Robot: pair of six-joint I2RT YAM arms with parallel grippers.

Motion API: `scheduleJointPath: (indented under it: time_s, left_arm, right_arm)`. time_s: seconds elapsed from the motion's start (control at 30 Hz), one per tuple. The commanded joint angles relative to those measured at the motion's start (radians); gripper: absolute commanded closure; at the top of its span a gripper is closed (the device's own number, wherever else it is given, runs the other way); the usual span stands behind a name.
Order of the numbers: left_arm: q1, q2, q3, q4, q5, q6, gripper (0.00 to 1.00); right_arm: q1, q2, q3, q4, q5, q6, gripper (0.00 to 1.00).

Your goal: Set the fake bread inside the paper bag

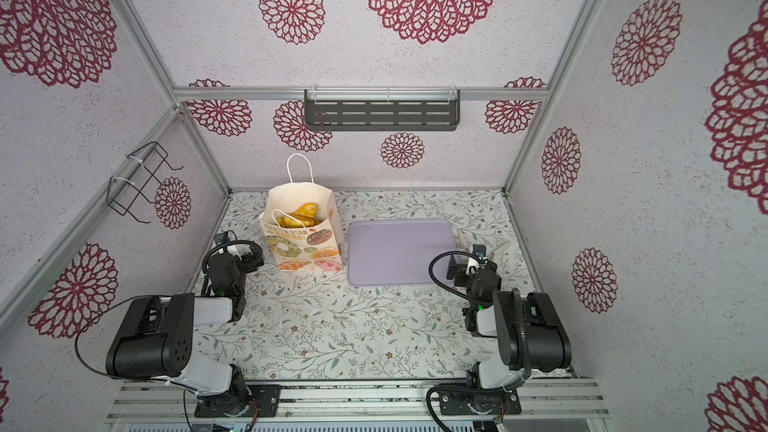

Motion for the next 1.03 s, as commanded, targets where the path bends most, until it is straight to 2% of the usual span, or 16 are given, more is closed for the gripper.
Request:
scheduleJointPath:
  time_s: [0.0,1.0]
  left_arm:
    - [-0.006,0.010,0.012,0.024,-0.005,0.017,0.03]
    - [-0.006,0.012,0.015,0.019,-0.007,0.018,0.03]
  right_arm:
    - [0.002,-0.014,0.015,0.036,0.010,-0.010,0.01]
    - [0.002,-0.014,0.015,0.035,0.010,-0.010,0.01]
